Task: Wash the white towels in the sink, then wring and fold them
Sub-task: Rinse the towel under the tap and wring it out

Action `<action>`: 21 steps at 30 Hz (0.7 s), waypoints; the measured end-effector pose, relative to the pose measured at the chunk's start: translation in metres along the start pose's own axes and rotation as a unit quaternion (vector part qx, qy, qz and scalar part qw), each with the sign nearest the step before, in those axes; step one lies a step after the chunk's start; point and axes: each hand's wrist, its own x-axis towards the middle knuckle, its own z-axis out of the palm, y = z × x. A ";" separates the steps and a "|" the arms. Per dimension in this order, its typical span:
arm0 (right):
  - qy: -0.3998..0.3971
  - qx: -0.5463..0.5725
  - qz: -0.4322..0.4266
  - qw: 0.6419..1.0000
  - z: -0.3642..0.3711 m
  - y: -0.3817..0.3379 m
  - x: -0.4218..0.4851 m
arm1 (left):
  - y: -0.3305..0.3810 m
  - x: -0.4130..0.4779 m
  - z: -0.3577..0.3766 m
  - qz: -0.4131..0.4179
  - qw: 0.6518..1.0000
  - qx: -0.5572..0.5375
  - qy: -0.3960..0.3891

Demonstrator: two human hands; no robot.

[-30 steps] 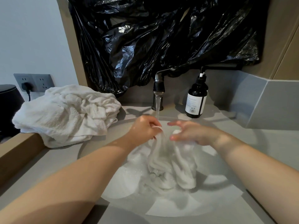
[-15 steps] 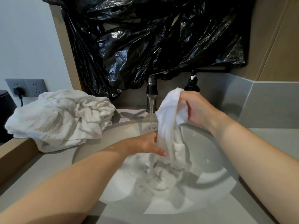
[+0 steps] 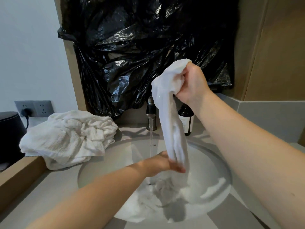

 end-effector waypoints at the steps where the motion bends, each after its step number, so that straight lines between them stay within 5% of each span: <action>1: 0.005 0.000 -0.003 1.000 0.000 -0.002 0.000 | -0.007 0.004 -0.003 -0.003 1.000 0.005 -0.008; 7: 0.071 0.054 0.004 0.996 -0.026 0.005 -0.003 | -0.029 -0.004 -0.045 -0.017 1.000 0.002 -0.017; 12: 0.049 -0.037 0.045 0.997 -0.044 0.011 -0.011 | -0.012 -0.015 -0.083 -0.013 0.990 -0.073 0.118; 15: 0.058 -0.144 0.075 0.985 -0.056 0.014 -0.015 | 0.020 -0.029 -0.082 0.002 0.984 -0.005 0.178; 18: 0.099 -0.341 0.151 0.923 -0.067 0.020 -0.028 | 0.048 -0.034 -0.081 0.002 0.966 0.083 0.246; 21: 0.067 -0.504 0.201 0.837 -0.076 0.028 -0.042 | 0.075 -0.039 -0.084 -0.001 0.968 0.096 0.232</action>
